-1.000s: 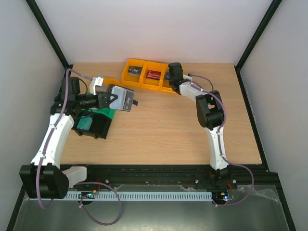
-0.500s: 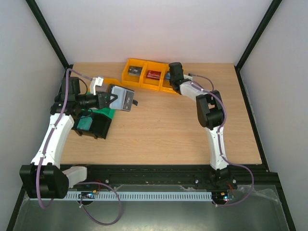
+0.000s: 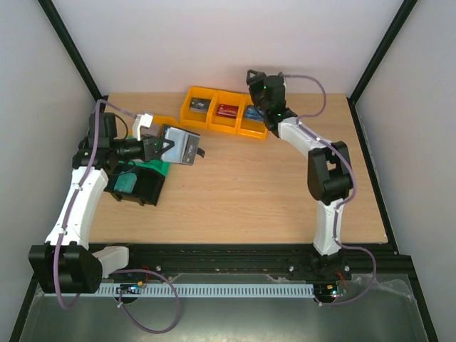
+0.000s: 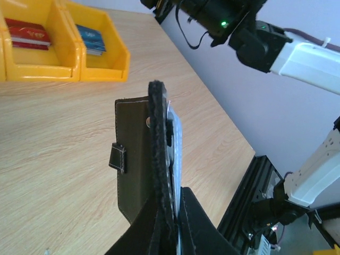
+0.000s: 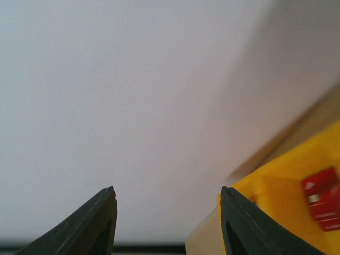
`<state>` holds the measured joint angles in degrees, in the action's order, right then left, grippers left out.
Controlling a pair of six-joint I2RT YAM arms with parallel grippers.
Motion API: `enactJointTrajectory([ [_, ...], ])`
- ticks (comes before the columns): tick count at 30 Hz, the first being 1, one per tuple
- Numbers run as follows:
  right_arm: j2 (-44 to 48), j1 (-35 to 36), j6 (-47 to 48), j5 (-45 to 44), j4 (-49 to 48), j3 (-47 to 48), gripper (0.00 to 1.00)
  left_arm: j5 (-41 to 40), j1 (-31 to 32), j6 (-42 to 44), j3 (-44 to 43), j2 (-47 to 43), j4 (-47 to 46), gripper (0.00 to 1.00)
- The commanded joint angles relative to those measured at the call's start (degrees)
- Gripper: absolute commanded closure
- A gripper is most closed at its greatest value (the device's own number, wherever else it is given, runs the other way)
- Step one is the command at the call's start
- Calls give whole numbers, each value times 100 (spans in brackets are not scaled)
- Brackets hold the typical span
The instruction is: Take the credit cards out of the card holder
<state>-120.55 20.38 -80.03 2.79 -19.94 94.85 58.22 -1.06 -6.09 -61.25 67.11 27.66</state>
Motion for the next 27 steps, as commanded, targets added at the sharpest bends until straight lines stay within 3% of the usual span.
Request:
enactJointTrajectory([
  [1,1175,347,3004,2011,-616,-353,42,671,-72,489,-406,-7,381,98],
  [2,1450,454,3597,2364,-507,-535,28,749,-70,624,-481,7,521,98],
  [3,1725,540,4133,2593,-332,-742,5,794,-71,888,-631,32,710,98],
  [4,1997,631,4745,2659,-138,-946,1,815,-70,1169,-833,63,994,98],
  [7,2772,872,5865,2937,282,-1566,1,867,-70,2075,-1651,155,1891,98],
  [11,3469,1053,6347,4481,111,-2257,1,1131,-74,2716,-2401,228,2640,98],
  [17,3938,1141,5680,5724,-1072,-2778,1,1353,-70,1949,-2679,197,2319,98],
  [27,3586,1596,5428,5928,-1579,-2720,1,1848,-70,1783,-2999,178,2254,98],
])
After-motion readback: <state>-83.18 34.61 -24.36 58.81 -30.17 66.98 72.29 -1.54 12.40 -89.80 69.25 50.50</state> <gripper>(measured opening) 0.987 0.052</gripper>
